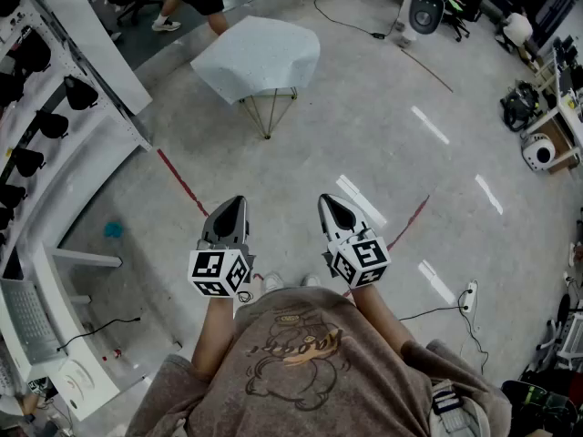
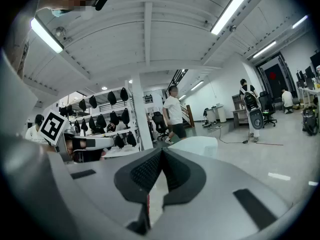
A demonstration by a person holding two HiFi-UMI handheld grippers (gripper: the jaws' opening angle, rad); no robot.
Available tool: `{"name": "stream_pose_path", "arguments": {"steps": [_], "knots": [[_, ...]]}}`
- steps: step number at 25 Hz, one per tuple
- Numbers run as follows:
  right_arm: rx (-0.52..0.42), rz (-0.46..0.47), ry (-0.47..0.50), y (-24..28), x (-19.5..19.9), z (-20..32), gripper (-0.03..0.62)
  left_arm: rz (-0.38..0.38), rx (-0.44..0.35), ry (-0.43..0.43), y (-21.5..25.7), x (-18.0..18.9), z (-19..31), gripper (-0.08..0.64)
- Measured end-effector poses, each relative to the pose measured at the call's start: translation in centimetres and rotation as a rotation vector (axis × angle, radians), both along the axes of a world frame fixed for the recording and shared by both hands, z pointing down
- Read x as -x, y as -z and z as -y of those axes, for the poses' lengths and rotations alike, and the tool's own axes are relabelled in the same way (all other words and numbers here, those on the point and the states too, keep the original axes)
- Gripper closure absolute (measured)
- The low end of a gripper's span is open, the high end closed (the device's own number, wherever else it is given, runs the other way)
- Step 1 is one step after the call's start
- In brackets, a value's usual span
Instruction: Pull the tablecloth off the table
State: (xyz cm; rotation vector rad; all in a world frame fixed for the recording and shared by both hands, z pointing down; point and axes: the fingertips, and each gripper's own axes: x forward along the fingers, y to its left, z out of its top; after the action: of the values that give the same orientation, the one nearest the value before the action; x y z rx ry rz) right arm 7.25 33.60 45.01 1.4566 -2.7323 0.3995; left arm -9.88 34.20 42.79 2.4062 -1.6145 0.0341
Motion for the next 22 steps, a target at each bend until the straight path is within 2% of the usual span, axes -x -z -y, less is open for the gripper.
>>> {"name": "stream_pose_path", "arguments": {"steps": [6,13,22], "knots": [[0.005,0.025,0.019,-0.2,0.4,0.0,0.588,0.013,0.004,-0.009,-0.3,0.2,0.5,0.543],[0.041,0.03,0.018,-0.8,1.5,-0.2,0.588,-0.021,0.0,-0.045,0.0,0.7,1.0,0.545],[0.05,0.02,-0.018,-1.1,3.5,0.6,0.588,-0.027,0.012,-0.055,-0.4,3.8,2.6,0.543]]}}
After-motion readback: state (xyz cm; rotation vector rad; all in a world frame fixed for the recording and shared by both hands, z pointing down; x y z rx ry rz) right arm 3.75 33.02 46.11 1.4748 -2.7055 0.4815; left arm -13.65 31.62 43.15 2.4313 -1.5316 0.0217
